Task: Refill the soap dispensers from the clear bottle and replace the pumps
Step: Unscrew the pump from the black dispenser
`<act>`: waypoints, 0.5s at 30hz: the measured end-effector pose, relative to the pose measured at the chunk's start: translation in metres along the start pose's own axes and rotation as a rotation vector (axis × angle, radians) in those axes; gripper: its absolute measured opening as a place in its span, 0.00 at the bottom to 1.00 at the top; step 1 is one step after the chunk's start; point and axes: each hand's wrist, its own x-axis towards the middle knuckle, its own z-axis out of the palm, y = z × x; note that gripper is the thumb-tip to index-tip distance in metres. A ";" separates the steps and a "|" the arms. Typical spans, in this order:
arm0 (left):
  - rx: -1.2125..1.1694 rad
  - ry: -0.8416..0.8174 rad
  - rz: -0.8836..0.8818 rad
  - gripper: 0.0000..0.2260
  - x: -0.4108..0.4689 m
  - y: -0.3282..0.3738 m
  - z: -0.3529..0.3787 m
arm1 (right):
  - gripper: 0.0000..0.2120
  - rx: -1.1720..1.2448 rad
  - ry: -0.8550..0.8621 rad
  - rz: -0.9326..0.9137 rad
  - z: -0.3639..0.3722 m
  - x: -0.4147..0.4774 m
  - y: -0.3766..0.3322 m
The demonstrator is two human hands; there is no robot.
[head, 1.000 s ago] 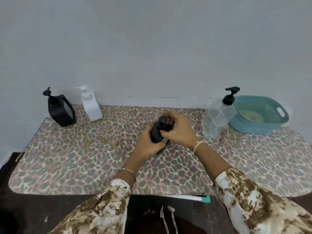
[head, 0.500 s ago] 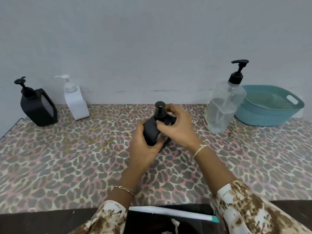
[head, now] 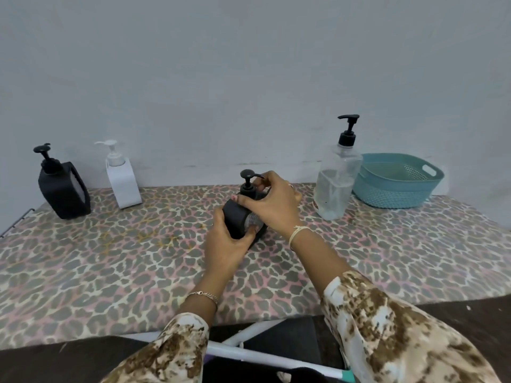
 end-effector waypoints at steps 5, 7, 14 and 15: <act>-0.001 0.001 0.012 0.22 -0.002 0.004 -0.002 | 0.13 -0.009 -0.051 0.032 -0.003 -0.001 -0.005; 0.007 0.001 0.016 0.22 -0.003 0.003 -0.003 | 0.15 -0.040 -0.066 0.011 -0.005 -0.003 -0.006; 0.043 0.005 -0.003 0.21 -0.003 0.003 -0.002 | 0.17 -0.171 0.044 0.050 -0.005 -0.006 -0.013; 0.045 0.005 -0.007 0.21 -0.004 0.004 -0.002 | 0.15 -0.167 0.038 0.048 -0.005 -0.007 -0.015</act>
